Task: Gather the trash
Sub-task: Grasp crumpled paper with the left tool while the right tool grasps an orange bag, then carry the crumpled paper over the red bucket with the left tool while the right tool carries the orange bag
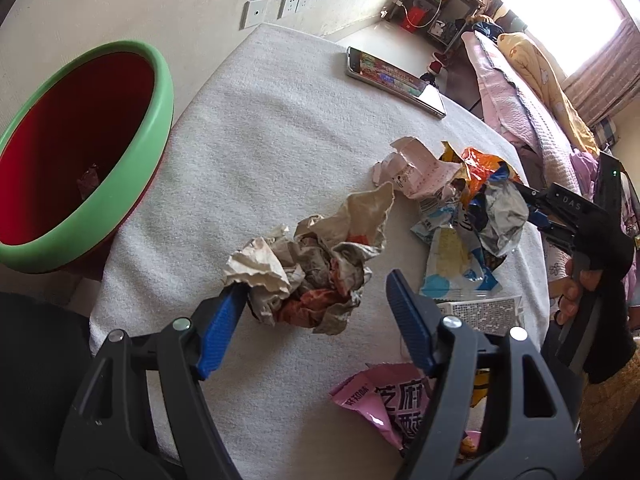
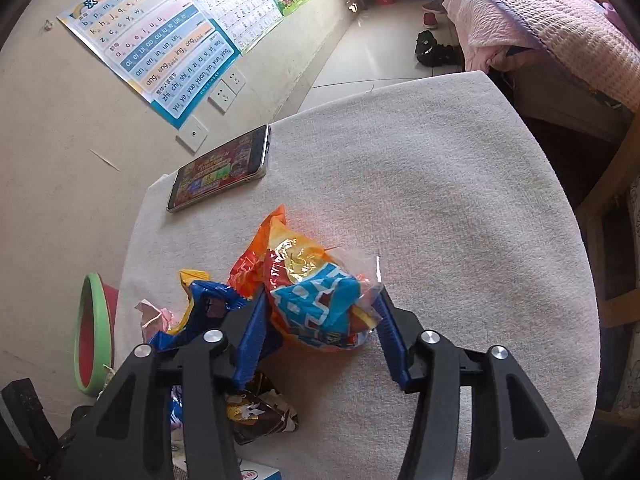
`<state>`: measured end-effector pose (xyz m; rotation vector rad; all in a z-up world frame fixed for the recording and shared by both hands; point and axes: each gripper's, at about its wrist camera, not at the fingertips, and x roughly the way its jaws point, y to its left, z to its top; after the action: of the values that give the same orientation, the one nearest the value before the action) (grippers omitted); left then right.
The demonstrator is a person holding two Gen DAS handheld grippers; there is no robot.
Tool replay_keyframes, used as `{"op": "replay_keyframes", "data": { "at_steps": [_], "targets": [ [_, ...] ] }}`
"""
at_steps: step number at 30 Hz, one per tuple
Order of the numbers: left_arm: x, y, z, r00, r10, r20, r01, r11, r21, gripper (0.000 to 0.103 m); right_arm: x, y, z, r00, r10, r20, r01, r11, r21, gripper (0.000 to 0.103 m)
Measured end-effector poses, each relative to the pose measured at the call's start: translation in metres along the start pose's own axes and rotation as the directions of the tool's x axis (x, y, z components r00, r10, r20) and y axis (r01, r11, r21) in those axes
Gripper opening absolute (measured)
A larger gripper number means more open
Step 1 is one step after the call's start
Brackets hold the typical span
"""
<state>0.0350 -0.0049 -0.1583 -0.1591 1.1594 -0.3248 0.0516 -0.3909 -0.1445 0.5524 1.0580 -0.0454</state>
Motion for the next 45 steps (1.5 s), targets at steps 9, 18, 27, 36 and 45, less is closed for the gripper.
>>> {"op": "replay_keyframes", "data": {
  "at_steps": [9, 18, 27, 36, 45],
  "targets": [
    [0.006, 0.003, 0.001, 1.000, 0.007, -0.008, -0.007, 1.000, -0.012, 0.068, -0.037, -0.011, -0.008, 0.997, -0.017, 0.073, 0.015, 1.000, 0.025, 0.045],
    [0.014, 0.011, -0.002, 0.999, 0.024, -0.030, -0.025, 0.999, -0.043, 0.046, -0.084, -0.010, -0.006, 0.975, -0.042, 0.217, 0.026, 0.997, 0.074, 0.045],
    [-0.004, 0.007, -0.002, 0.999, 0.027, 0.018, -0.027, 0.999, -0.030, 0.042, -0.094, 0.047, 0.000, 0.966, 0.029, 0.257, -0.011, 0.997, -0.071, 0.045],
    [-0.024, 0.014, 0.002, 0.997, 0.032, 0.071, -0.028, 0.998, -0.054, 0.042, -0.061, 0.091, -0.023, 0.985, 0.085, 0.149, -0.061, 0.985, -0.160, 0.045],
    [-0.039, 0.030, 0.011, 0.994, 0.045, 0.103, -0.035, 0.994, -0.099, 0.042, -0.049, 0.124, -0.034, 0.986, 0.128, 0.106, -0.101, 0.968, -0.228, 0.045]
  ]
}}
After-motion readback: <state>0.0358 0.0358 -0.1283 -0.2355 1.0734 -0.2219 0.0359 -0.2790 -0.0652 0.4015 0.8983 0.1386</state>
